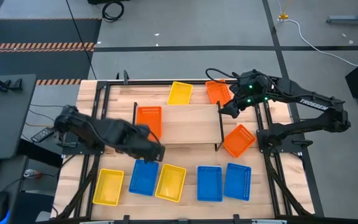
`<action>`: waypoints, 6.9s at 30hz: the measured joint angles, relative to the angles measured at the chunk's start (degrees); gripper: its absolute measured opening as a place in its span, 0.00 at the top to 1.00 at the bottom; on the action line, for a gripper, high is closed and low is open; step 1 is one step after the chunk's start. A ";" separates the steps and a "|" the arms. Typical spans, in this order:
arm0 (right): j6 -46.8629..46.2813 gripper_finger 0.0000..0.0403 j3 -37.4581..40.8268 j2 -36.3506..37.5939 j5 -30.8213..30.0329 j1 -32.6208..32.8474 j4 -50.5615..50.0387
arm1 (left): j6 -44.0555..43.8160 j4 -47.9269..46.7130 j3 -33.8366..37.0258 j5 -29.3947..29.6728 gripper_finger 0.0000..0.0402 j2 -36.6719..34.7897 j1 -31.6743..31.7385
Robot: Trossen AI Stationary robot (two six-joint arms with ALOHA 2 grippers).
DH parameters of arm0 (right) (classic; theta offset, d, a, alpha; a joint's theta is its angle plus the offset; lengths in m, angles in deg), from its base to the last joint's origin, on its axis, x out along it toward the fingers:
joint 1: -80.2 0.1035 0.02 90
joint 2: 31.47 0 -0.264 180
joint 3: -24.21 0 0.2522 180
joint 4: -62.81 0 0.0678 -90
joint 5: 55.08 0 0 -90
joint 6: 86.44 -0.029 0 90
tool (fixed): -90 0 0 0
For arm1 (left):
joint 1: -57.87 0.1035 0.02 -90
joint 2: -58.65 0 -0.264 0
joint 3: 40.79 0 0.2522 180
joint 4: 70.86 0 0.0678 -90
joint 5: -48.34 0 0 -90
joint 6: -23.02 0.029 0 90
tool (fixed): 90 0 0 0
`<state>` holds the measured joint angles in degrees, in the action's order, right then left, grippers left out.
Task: Stack baskets on shelf by color
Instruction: Put the left blue bin on the shelf
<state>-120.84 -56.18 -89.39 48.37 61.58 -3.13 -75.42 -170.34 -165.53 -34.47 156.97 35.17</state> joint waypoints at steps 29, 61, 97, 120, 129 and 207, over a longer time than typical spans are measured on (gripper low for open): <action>-23.33 0.29 0.00 7.61 -7.86 19.87 -10.04 | -3.53 -1.15 0.02 -7.04 0.59 20.59 -10.79; -10.92 0.29 0.00 7.36 -5.06 21.30 -15.25 | -7.79 18.68 12.49 -10.33 0.68 19.76 -12.77; -12.54 0.29 0.00 7.40 -5.47 21.29 -15.23 | -13.38 9.66 26.01 -12.97 0.68 10.37 -9.77; -12.54 0.29 0.00 8.62 -6.20 21.28 -15.52 | -17.92 26.28 35.43 -13.43 0.97 10.66 -9.37; -12.29 0.29 0.00 8.62 -6.35 21.29 -15.48 | -17.87 15.82 27.28 -8.19 0.98 6.07 -8.16; -12.58 0.29 0.00 8.87 -4.66 21.28 -13.59 | 75.63 22.20 -10.33 10.97 0.83 8.81 18.11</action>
<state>-133.42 -56.18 -80.53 43.70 82.86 -16.73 0.21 -148.14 -175.86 -23.49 165.78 53.27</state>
